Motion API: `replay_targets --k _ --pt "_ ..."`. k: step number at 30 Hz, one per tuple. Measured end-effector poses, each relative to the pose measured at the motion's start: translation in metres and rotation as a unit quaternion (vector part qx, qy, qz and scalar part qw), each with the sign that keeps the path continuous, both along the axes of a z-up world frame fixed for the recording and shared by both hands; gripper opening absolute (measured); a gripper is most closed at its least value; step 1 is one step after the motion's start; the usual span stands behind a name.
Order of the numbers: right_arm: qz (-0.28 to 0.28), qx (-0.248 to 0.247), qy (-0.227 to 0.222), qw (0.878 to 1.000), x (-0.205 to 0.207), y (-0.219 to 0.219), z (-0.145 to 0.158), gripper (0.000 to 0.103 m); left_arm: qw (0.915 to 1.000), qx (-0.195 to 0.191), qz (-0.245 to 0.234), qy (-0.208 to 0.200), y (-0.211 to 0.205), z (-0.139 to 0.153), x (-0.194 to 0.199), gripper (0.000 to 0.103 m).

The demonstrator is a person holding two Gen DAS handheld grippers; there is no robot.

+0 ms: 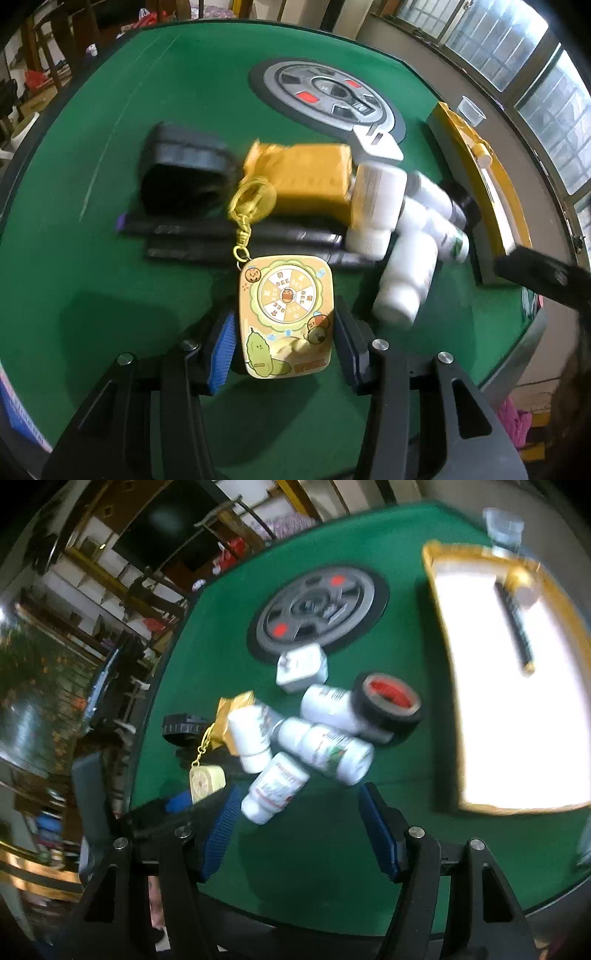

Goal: Organize rigid objects
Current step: 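Move the left gripper back to the pile and grasp the cartoon tin box, then grasp the white medicine bottle with the right gripper while the left holds the tin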

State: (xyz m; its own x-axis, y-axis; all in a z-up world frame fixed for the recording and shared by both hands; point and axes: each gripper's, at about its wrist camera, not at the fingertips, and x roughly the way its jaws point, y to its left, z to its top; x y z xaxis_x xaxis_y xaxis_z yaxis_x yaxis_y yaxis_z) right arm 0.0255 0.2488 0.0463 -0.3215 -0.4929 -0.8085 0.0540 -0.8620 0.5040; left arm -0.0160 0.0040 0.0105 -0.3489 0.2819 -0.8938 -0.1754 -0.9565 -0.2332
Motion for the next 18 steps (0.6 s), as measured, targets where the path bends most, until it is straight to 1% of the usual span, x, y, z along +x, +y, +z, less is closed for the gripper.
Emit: replay_targets --k 1,4,7,9,10,13,14,15,17,18 --pt "-0.004 -0.012 -0.015 1.0 -0.002 -0.004 -0.007 0.061 1.0 0.001 0.001 -0.002 -0.005 0.001 0.005 0.046" --pt "-0.017 -0.026 -0.039 0.999 -0.007 -0.014 -0.019 0.061 0.9999 -0.004 0.01 -0.005 -0.021 0.004 0.022 0.046" --pt "-0.025 -0.025 -0.06 0.998 -0.012 -0.024 -0.029 0.061 0.9997 -0.012 0.022 -0.002 -0.036 0.006 0.034 0.046" --pt "-0.026 -0.022 -0.066 0.997 -0.012 -0.031 -0.034 0.06 0.9994 -0.017 0.029 -0.003 -0.043 0.006 0.035 0.046" --pt "-0.024 -0.012 -0.065 0.998 -0.012 -0.035 -0.035 0.06 0.9993 -0.017 0.032 -0.002 -0.047 0.006 0.036 0.046" --pt "-0.013 0.028 -0.053 0.998 -0.013 -0.047 -0.038 0.05 0.9991 -0.02 0.037 -0.005 -0.054 0.003 0.038 0.046" --pt "-0.009 0.046 -0.039 0.998 -0.012 -0.051 -0.037 0.046 0.9991 -0.018 0.038 -0.003 -0.056 0.003 0.039 0.047" --pt "-0.002 0.059 -0.03 0.998 -0.012 -0.054 -0.036 0.045 0.9991 -0.019 0.038 -0.003 -0.057 0.003 0.039 0.046" --pt "0.012 0.073 -0.025 0.997 -0.01 -0.058 -0.037 0.039 0.9992 -0.023 0.033 -0.002 -0.057 0.003 0.038 0.047" --pt "0.019 0.081 -0.022 0.996 -0.008 -0.06 -0.036 0.039 0.9992 -0.024 0.033 -0.001 -0.057 0.003 0.038 0.047"
